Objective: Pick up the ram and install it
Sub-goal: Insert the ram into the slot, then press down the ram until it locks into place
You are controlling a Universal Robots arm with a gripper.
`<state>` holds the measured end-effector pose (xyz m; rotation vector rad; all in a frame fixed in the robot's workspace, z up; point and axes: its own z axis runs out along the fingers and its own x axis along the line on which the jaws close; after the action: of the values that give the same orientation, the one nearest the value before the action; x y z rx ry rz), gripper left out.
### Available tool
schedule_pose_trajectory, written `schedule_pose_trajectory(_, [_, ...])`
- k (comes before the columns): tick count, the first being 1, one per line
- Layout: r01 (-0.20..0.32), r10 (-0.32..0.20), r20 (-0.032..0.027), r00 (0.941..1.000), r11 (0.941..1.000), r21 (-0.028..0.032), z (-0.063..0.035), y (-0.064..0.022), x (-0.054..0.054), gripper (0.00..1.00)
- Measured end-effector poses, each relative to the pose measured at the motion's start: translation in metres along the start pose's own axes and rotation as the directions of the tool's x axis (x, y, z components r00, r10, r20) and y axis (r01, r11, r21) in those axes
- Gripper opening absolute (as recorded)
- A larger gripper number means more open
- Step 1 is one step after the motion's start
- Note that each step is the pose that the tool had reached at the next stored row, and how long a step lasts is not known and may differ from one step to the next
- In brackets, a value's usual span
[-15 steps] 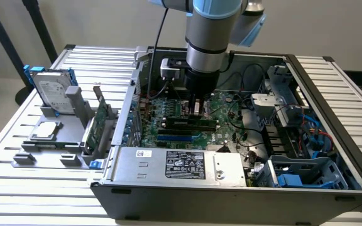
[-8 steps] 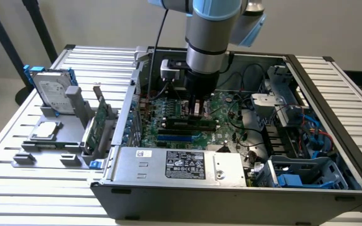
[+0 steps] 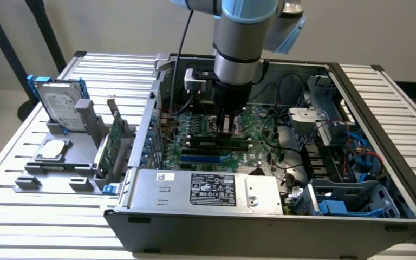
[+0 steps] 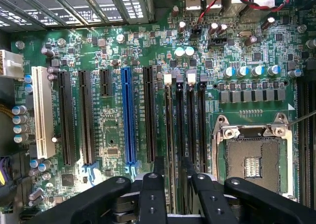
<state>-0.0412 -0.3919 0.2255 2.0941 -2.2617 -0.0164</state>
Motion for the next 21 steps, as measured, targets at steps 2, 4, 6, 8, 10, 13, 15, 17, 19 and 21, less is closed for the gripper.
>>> schedule_pose_trajectory(2, [0.0,0.0,0.0,1.0,1.0,0.0,-0.0026,0.0001,0.0,0.28])
schedule_pose_trajectory(4, [0.001,-0.001,-0.0001,1.0,1.0,0.0,-0.0068,0.0003,0.0,0.28])
schedule_pose_trajectory(6, [0.002,-0.002,0.0,1.0,1.0,0.0001,-0.0117,0.0006,0.0,0.28])
schedule_pose_trajectory(8, [0.002,-0.002,-0.0002,1.0,1.0,0.0,-0.016,0.0008,0.001,0.28])
schedule_pose_trajectory(10, [0.002,-0.002,0.0,1.0,1.0,0.0001,-0.0177,0.0008,0.001,0.28])
schedule_pose_trajectory(13, [0.002,-0.002,0.0001,1.0,1.0,0.0001,-0.0177,0.0008,0.001,0.26])
schedule_pose_trajectory(15, [0.002,-0.002,0.0,1.0,1.0,0.0001,-0.0177,0.0008,0.001,0.13])
schedule_pose_trajectory(17, [0.002,-0.002,-0.0001,1.0,1.0,0.0,-0.0178,0.0008,0.001,0.11])
schedule_pose_trajectory(19, [0.002,-0.002,-0.0001,1.0,1.0,0.0001,-0.0177,0.0008,0.001,0.11])
schedule_pose_trajectory(21, [0.002,-0.002,-0.0002,1.0,1.0,0.0,-0.0178,0.0008,0.001,0.11])
